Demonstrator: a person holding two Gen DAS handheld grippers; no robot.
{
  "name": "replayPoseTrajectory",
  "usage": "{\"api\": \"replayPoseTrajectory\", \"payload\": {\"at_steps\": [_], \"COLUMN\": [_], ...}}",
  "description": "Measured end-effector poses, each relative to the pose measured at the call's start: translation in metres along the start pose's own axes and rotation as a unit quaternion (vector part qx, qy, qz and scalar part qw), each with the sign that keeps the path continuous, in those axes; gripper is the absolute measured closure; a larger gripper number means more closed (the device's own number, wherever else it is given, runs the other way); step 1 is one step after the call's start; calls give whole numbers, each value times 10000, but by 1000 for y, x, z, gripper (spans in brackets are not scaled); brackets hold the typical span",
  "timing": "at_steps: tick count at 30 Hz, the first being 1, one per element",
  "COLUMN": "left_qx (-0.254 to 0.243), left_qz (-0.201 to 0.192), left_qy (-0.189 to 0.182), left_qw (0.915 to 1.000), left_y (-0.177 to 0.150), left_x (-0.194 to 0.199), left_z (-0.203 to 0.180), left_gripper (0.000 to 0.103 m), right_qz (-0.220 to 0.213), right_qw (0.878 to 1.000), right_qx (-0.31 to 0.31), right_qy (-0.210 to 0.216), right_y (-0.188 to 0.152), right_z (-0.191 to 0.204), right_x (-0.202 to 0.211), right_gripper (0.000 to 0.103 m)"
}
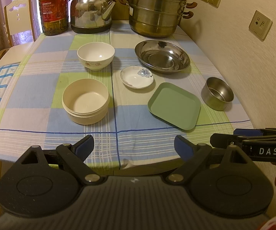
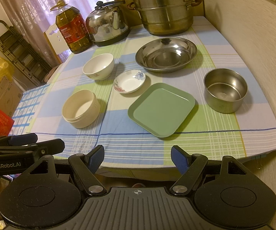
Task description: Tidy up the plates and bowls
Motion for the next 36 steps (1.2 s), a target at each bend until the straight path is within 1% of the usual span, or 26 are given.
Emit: {"api": "replayPoseTrajectory", "payload": {"at_steps": [18, 28, 30, 32, 36], "left_qx": [-2, 4, 25, 43, 67], "left_qz": [-1, 12, 33, 42, 54], "left_qy": [-15, -17, -38, -76, -223], "left_qw": [10000, 10000, 10000, 10000, 9997], "left_y": [-1, -3, -3, -3, -1], "left_x": [0, -3, -4, -5, -7], "left_z": [1, -6, -8, -9, -10], "left_gripper": [13, 13, 13, 13, 13], "right_qz": [-35, -36, -50, -94, -317], "right_qw": [10000, 10000, 9999, 9998, 9986], "right_qx": [-10, -34, -74, -119, -272], "right_qy": [8, 43, 69, 108, 315], "right_y": [0, 3, 7, 8, 9], "right_z": [-2, 0, -5, -7, -15], "right_x": [3, 2, 9, 10, 19], "right_gripper": [27, 27, 27, 27, 27]}}
Point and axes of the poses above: each gripper's, at about its wrist camera, not at the fingertips, and x roughly against the way its jaws point, z to its left, y to its top, the point moved 6 cm from there along -x, roughly the way its jaws point, and after that the axes turned 6 degrees about -x, right-handed, at the moved point
